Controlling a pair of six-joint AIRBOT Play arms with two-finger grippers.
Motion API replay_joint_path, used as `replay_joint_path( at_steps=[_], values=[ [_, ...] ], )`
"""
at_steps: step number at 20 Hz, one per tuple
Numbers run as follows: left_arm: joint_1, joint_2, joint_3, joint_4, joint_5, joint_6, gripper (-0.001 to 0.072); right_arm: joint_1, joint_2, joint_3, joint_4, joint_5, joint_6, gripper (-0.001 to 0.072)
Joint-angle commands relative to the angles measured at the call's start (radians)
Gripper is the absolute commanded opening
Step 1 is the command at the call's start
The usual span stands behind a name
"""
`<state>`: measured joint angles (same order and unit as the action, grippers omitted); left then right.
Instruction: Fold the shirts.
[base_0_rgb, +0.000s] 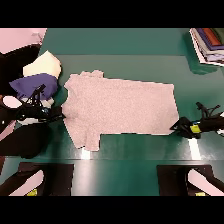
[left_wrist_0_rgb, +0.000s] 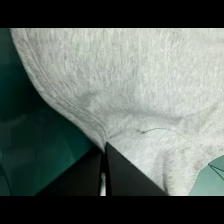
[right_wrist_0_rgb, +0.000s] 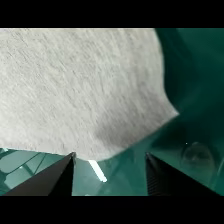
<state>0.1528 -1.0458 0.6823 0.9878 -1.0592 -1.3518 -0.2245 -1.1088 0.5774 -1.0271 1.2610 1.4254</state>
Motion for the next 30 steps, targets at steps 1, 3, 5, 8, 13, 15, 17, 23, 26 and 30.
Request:
replay_joint_path(
  at_steps=[1,3,5,8,13,15,17,23,26,30],
  values=[
    [0.001,0.003,0.002,-0.001,-0.019,-0.001,0.0020,0.079,-0.002,-0.039,0.015,-0.135,0.000,0.0280],
    [0.001,0.003,0.002,-0.001,-0.060,0.003,0.0019,0.111,-0.002,-0.032,0.013,-0.151,-0.002,0.0011],
    [0.001,0.034,0.005,0.000,-0.058,0.006,0.0018,0.134,0.020,0.018,0.011,-0.134,-0.008,0.0012],
    [0.001,0.162,0.117,0.001,-0.071,-0.013,0.0019,0.141,0.150,0.206,0.006,-0.084,-0.014,0.0012],
    [0.001,0.329,0.626,0.000,-0.134,-0.030,0.0019,0.082,0.357,0.677,0.004,-0.072,-0.024,0.0011],
    [0.001,0.338,0.863,0.001,-0.141,-0.030,0.0019,0.040,0.403,0.847,0.003,-0.050,-0.024,0.0011],
    [0.001,0.338,1.069,0.000,-0.148,-0.058,0.0019,-0.014,0.436,0.981,0.003,-0.003,-0.024,0.0011],
    [0.001,0.338,1.347,-0.002,-0.146,-0.119,0.0018,-0.113,0.412,1.244,0.003,0.140,-0.024,0.0010],
    [0.001,0.326,1.308,0.014,-0.175,-0.119,0.0018,-0.112,0.304,1.360,0.006,0.255,-0.015,0.0010],
    [0.001,0.214,1.125,0.014,-0.293,-0.118,0.0019,-0.039,0.123,1.389,0.002,0.375,0.008,0.0010]
  ],
)
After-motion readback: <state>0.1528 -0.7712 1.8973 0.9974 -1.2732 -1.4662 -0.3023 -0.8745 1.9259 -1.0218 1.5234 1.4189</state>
